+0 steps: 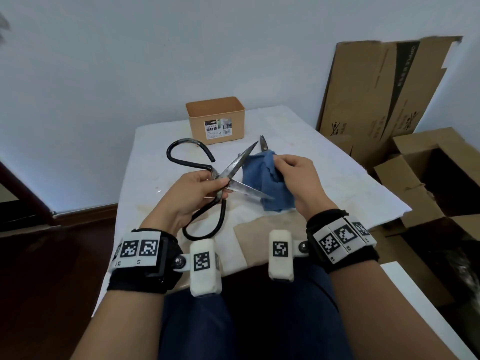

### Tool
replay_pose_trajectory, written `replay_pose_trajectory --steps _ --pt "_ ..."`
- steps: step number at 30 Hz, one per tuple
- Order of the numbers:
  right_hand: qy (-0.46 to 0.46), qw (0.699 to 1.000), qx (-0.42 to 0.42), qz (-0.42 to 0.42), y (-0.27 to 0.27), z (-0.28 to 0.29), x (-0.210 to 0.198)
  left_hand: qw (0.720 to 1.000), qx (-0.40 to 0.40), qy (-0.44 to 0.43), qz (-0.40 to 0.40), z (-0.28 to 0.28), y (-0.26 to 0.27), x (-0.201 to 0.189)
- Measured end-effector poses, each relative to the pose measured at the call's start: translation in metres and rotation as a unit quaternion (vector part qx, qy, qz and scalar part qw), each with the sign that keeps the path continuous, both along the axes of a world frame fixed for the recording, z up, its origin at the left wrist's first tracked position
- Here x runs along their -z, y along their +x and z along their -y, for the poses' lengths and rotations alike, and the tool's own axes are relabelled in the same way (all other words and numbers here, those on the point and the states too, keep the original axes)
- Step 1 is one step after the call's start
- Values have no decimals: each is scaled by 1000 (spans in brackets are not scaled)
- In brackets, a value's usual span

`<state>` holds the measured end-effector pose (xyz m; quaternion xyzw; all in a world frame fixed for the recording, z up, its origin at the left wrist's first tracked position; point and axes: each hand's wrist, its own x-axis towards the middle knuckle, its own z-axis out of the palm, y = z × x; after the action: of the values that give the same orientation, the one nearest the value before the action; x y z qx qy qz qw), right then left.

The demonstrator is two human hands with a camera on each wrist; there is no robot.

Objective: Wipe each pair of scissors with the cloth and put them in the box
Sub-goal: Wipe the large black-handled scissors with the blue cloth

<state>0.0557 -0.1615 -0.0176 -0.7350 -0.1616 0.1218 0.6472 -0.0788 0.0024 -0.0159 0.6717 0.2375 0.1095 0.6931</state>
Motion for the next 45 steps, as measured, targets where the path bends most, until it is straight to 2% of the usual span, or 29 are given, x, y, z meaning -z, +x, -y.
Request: replay_pose_trajectory --steps 7,14,21,45 --pt "12 996 -81 -25 -15 -7 -12 1000 -1 -19 13 11 10 2" --pt "-73 989 -128 -9 -19 -8 -17 999 31 -3 18 14 13 2" --pt "-26 995 -83 -40 -24 -11 -15 997 80 17 7 15 13 -1" --pt "100 984 9 -148 -14 1 -4 989 123 69 -50 11 6 -3"
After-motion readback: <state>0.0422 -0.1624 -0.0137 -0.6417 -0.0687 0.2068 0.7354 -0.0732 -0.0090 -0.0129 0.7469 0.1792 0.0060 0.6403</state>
